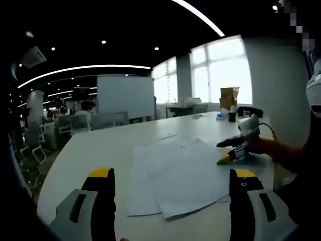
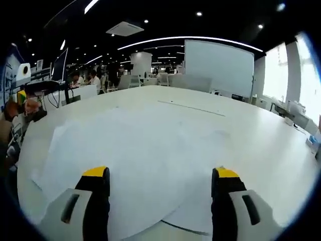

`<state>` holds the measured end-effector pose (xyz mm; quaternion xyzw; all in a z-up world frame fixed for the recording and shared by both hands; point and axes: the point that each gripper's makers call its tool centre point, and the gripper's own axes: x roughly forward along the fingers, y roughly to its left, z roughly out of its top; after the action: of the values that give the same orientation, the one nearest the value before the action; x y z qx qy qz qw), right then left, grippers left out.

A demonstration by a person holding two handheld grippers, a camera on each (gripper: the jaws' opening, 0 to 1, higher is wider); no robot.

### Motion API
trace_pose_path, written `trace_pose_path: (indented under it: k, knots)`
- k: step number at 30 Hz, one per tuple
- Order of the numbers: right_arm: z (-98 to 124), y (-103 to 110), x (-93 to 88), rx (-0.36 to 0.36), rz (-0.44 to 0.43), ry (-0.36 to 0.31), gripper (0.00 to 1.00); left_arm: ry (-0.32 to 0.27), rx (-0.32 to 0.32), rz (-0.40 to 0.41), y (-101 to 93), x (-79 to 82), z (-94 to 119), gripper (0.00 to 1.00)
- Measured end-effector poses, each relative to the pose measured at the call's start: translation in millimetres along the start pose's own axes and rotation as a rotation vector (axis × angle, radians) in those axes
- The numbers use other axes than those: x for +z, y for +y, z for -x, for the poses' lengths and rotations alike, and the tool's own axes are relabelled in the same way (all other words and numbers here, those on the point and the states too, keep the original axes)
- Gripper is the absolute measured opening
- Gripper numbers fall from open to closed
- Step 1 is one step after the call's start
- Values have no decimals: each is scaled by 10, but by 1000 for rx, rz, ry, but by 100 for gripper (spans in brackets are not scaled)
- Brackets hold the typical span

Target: Organize the stack of printing papers by aligning and flattening the scattered papers on the table

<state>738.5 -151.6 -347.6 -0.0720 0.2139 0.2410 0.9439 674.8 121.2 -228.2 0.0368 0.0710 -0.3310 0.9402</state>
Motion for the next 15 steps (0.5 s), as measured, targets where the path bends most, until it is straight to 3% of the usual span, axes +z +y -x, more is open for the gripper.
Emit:
trace_pose_path:
  k: [15]
  knots:
    - [-30, -8, -59, 15, -30, 12, 71, 0, -7, 6, -18, -1, -15, 97]
